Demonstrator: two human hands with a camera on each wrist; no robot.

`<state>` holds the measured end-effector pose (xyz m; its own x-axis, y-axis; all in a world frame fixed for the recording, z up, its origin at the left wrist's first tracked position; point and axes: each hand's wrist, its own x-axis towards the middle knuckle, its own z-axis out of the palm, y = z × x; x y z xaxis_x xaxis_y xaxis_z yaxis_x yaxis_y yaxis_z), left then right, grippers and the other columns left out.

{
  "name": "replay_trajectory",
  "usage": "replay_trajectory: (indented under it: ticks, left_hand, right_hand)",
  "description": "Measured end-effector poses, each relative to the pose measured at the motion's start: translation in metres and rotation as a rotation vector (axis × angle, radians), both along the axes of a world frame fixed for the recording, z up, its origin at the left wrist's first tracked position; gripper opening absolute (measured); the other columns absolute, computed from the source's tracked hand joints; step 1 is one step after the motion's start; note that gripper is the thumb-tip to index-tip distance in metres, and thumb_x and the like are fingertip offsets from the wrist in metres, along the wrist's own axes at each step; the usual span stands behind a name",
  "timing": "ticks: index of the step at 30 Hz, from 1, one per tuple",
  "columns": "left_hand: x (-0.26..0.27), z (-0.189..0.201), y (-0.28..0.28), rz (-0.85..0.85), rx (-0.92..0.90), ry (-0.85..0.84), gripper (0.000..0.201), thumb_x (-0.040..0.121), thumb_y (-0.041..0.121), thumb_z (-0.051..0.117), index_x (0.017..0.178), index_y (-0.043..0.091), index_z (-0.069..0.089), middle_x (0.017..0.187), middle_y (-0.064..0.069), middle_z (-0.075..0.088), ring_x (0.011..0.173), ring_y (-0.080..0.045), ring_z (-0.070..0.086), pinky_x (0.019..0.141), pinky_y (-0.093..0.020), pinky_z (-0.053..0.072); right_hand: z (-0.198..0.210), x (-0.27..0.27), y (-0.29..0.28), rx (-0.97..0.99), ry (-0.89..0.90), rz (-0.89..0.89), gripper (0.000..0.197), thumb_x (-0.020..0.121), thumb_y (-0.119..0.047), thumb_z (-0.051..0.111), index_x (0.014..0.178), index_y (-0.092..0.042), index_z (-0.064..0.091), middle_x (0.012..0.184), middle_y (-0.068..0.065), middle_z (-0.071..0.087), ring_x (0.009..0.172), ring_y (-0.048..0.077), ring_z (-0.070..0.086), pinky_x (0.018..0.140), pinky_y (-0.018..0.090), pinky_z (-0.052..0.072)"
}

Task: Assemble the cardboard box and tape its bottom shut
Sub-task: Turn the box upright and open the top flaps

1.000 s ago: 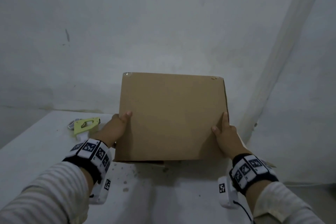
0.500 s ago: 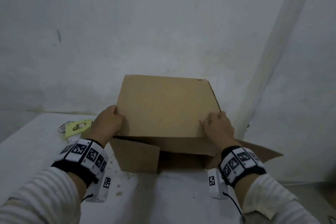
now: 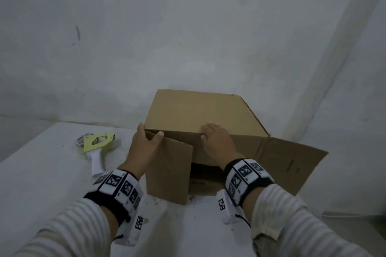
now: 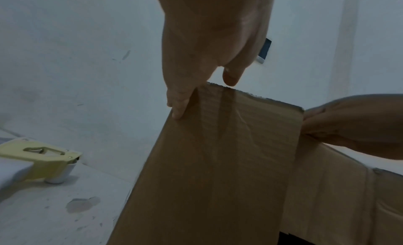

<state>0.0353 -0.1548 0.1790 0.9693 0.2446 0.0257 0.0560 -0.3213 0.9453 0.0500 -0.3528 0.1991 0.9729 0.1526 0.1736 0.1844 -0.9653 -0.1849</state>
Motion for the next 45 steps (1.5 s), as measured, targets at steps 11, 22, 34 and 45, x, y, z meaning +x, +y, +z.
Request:
replay_trajectory:
  ticks: [11,22,34,45]
  left_hand:
    - [0.009,0.003,0.007,-0.069,0.125,0.107,0.061,0.082,0.038,0.062,0.13,0.015,0.034,0.123,-0.009,0.053,0.107,-0.028,0.056,0.09,-0.042,0.05]
    - [-0.003,0.035,0.075,-0.427,0.308,0.252,0.028,0.086,0.019,0.064,0.107,0.001,0.065,0.109,-0.021,0.068,0.097,-0.03,0.067,0.088,-0.041,0.057]
    - [0.009,0.042,0.127,-0.214,1.164,0.033,0.024,0.09,0.028,0.056,0.111,0.028,0.067,0.115,-0.006,0.058,0.109,-0.028,0.052,0.086,-0.036,0.044]
    - [0.043,0.02,0.071,-0.138,0.661,-0.091,0.048,0.093,0.027,0.045,0.047,0.014,0.043,0.058,-0.005,0.049,0.082,-0.03,0.056,0.098,-0.04,0.04]
  right_hand:
    - [-0.024,0.016,0.036,-0.061,-0.111,0.025,0.049,0.099,-0.035,0.038,0.146,-0.026,0.029,0.156,-0.003,0.027,0.145,0.017,0.02,0.117,0.038,0.013]
    - [-0.033,0.026,0.029,-0.012,-0.146,-0.032,0.049,0.098,-0.039,0.039,0.146,-0.028,0.033,0.156,-0.005,0.028,0.146,0.015,0.021,0.117,0.035,0.013]
    - [-0.033,0.026,0.03,0.012,-0.174,-0.052,0.049,0.097,-0.04,0.044,0.144,-0.029,0.037,0.154,-0.005,0.032,0.145,0.014,0.023,0.116,0.033,0.013]
    - [-0.033,0.022,0.023,0.069,-0.162,-0.043,0.047,0.097,-0.039,0.045,0.143,-0.029,0.04,0.154,-0.006,0.034,0.145,0.014,0.023,0.116,0.032,0.011]
